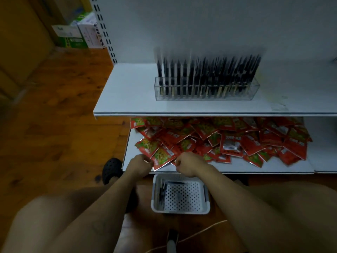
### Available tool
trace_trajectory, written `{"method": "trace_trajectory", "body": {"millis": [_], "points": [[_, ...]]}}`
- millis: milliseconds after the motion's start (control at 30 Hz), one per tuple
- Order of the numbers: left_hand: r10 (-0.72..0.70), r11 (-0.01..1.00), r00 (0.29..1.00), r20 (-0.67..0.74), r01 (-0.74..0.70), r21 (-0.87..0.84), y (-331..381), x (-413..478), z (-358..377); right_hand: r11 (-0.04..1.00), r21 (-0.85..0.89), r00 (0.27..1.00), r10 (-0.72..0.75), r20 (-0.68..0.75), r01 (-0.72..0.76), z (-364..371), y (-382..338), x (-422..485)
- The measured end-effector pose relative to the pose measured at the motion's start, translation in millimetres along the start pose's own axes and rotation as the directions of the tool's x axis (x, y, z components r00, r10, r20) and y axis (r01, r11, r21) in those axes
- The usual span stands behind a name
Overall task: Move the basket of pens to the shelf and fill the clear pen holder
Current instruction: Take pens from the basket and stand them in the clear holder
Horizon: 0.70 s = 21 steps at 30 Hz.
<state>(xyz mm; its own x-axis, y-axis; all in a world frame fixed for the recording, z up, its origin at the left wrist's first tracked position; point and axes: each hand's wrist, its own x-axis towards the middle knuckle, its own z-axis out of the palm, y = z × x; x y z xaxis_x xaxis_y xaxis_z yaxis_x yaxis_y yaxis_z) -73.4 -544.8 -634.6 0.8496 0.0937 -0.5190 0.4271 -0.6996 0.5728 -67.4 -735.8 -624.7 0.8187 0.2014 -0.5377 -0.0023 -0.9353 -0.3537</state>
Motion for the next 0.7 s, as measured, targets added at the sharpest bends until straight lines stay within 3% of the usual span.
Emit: {"method": "trace_trajectory", "body": {"millis": [67,167,333,400,533,600,700], "points": [[-0.132,0.988,0.991,0.011,0.133,-0.082,-22,12,12,0.997,0.047,0.995,0.052,0.081,-0.056,28,11,16],[-0.204,0.975,0.974,0.097,0.211,-0.07,-36,26,33,0.975,0.183,0.978,0.095,0.183,-0.129,77,19,33],[-0.305,0.84,0.93,0.206,0.364,-0.402,-46,42,77,0.918,0.337,0.924,0.072,0.376,-0.209,163,10,64],[-0.382,0.743,0.886,0.263,0.464,-0.483,-66,46,91,0.911,0.356,0.918,0.057,0.393,-0.209,194,8,78],[-0.598,0.54,0.773,0.214,0.585,-0.605,-105,57,91,0.944,0.251,0.86,0.061,0.507,-0.215,231,10,102],[-0.622,0.515,0.756,0.204,0.591,-0.621,-117,60,88,0.95,0.223,0.818,0.054,0.572,-0.218,249,14,113],[-0.636,0.521,0.749,0.184,0.593,-0.613,-127,63,81,0.958,0.201,0.818,0.053,0.572,-0.203,241,11,110]]}}
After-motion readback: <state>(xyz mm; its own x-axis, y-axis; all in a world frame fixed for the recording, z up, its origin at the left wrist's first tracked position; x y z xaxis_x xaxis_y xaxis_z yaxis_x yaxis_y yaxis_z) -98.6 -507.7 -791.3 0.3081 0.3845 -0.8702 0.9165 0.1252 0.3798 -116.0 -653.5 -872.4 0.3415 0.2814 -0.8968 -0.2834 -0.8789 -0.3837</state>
